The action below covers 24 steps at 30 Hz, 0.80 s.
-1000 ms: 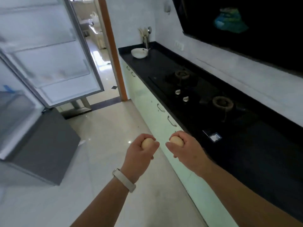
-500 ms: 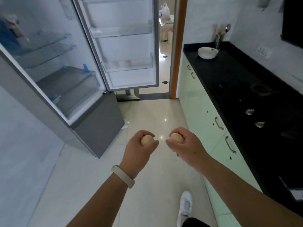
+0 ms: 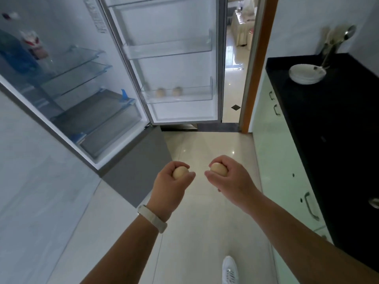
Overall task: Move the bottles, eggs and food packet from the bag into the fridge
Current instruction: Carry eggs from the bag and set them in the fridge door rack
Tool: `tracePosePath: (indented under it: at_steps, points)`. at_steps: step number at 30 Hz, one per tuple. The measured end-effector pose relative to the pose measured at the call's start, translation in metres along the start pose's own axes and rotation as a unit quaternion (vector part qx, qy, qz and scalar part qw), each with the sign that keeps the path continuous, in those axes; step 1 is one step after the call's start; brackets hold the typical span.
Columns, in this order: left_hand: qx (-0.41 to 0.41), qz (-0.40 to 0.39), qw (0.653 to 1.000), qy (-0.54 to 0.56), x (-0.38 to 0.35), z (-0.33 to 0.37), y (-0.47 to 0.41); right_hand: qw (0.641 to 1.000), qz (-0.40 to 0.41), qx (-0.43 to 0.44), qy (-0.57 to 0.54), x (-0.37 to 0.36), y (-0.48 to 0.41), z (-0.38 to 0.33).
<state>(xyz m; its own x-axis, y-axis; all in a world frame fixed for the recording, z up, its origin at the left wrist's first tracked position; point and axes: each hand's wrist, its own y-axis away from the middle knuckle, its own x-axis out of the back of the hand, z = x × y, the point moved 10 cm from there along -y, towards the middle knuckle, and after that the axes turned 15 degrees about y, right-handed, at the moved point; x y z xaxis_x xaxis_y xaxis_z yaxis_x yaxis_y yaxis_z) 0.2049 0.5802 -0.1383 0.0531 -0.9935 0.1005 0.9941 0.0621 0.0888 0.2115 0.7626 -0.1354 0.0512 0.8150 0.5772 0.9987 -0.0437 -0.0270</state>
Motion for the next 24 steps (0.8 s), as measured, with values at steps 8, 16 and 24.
tracePosePath:
  at_steps: [8,16,24]
  points:
    - [-0.005,0.018,1.0,0.014,-0.039,0.02,-0.071,1.0,-0.006,0.009,-0.023,0.035,-0.09,0.019]
    - [-0.005,0.049,0.998,0.031,-0.021,0.023,-0.13,0.999,-0.023,-0.003,-0.028,0.023,-0.152,0.018]
    - [0.002,0.033,0.997,0.066,-0.001,0.005,-0.226,1.0,-0.016,-0.019,0.003,-0.006,-0.229,0.014]
